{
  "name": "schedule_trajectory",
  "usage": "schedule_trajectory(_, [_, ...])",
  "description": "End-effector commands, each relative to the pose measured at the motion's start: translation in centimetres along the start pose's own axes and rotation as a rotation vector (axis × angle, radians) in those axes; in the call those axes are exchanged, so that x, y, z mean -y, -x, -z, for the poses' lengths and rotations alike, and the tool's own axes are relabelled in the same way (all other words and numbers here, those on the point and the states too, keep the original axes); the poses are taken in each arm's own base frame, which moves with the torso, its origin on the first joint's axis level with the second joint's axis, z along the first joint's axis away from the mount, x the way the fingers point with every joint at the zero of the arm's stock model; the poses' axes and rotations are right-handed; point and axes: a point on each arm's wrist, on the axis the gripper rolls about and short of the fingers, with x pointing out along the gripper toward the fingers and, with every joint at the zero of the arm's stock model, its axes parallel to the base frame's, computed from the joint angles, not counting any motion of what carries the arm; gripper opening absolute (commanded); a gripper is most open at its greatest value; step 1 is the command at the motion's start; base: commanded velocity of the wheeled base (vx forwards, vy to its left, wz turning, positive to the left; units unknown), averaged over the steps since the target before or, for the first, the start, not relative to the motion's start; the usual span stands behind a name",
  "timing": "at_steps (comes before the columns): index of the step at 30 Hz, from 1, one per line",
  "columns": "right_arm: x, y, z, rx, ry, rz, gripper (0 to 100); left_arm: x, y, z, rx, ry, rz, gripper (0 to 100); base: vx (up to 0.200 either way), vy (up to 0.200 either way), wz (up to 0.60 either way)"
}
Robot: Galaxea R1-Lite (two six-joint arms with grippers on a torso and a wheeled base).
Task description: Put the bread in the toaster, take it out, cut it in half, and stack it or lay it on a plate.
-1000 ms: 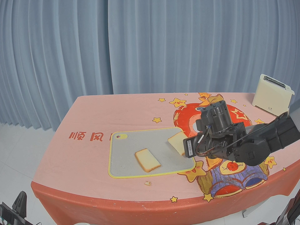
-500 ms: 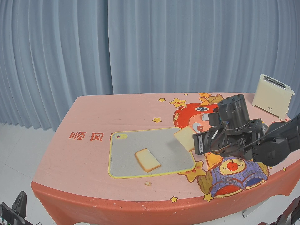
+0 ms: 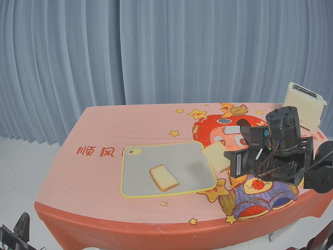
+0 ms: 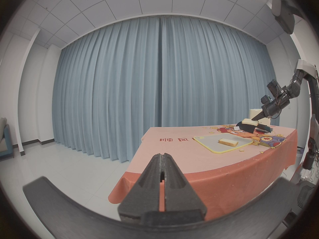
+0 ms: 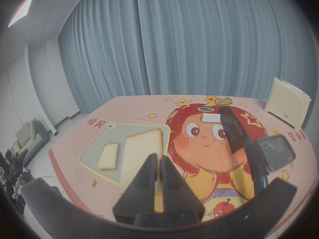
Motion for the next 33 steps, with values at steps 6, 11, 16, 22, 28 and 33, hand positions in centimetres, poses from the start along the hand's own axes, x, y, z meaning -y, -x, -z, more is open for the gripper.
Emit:
schedule_trajectory(6, [-1.3,2.0,0.9,0.003,-0.015,-0.061,0,0.0,-0.1,0.5,-0.019,0.0,0.0,0,0.0,0.0,0.0])
schedule_trajectory(11, [-1.4,2.1,0.9,0.003,-0.013,-0.064,0,0.0,-0.1,0.5,-0.019,0.0,0.0,0,0.0,0.0,0.0])
schedule_trajectory(16, [-1.3,2.1,0.8,0.009,-0.018,-0.062,0,0.0,-0.1,0.5,-0.019,0.0,0.0,0,0.0,0.0,0.0])
schedule_trajectory(22, [-1.2,2.8,0.8,0.022,-0.018,-0.071,0,0.0,-0.1,0.5,-0.019,0.0,0.0,0,0.0,0.0,0.0])
schedule_trajectory(28, [-0.8,4.1,0.3,0.057,-0.034,-0.081,0,0.0,-0.1,0.5,-0.019,0.0,0.0,0,0.0,0.0,0.0])
schedule_trajectory(33, [-0.7,4.4,0.1,0.069,-0.039,-0.081,0,0.0,-0.1,0.5,-0.019,0.002,-0.001,0,0.0,0.0,0.0])
